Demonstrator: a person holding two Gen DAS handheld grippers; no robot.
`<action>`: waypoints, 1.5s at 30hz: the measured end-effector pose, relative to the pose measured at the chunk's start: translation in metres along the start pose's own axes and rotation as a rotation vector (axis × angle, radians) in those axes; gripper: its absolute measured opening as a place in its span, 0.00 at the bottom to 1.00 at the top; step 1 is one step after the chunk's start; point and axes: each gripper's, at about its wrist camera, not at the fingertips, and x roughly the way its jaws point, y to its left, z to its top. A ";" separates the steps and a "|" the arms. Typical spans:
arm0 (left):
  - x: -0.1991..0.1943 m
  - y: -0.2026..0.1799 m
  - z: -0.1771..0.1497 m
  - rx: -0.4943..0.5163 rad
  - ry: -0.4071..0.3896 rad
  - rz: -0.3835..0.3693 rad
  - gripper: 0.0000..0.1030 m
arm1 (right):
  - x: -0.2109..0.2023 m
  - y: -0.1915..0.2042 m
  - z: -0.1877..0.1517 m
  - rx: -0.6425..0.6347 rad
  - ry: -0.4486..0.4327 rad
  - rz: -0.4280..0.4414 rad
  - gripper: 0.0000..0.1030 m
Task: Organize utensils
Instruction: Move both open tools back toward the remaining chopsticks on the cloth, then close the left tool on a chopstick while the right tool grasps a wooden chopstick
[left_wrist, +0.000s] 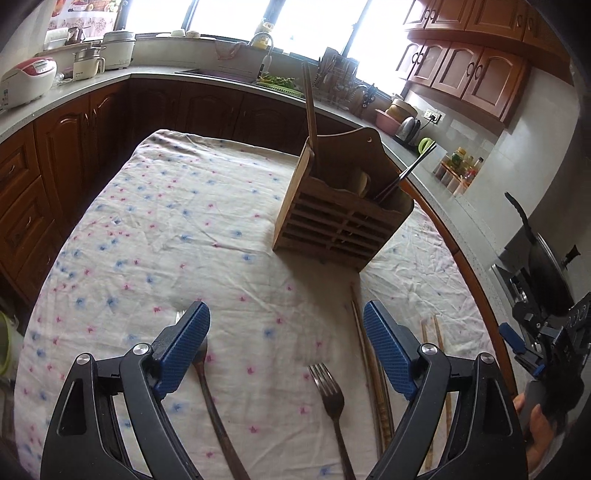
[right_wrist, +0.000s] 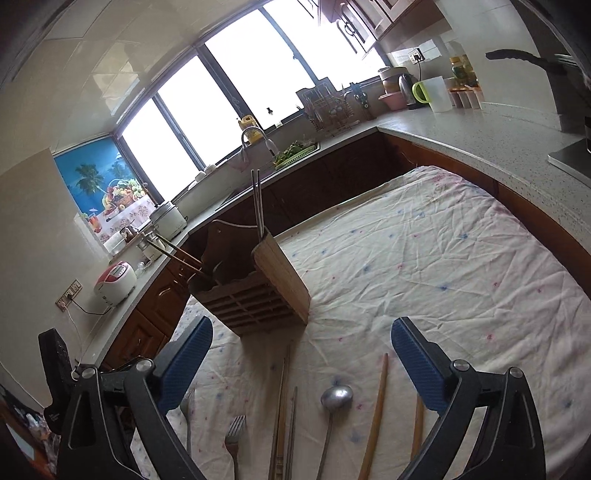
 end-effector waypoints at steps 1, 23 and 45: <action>0.000 -0.001 -0.006 0.004 0.010 -0.001 0.85 | -0.004 -0.007 -0.007 0.010 0.014 -0.014 0.96; 0.013 -0.023 -0.045 0.041 0.126 0.023 0.85 | -0.040 -0.062 -0.060 0.074 0.085 -0.121 0.96; 0.078 -0.071 -0.006 0.168 0.203 -0.025 0.64 | 0.016 -0.040 -0.034 -0.061 0.180 -0.137 0.54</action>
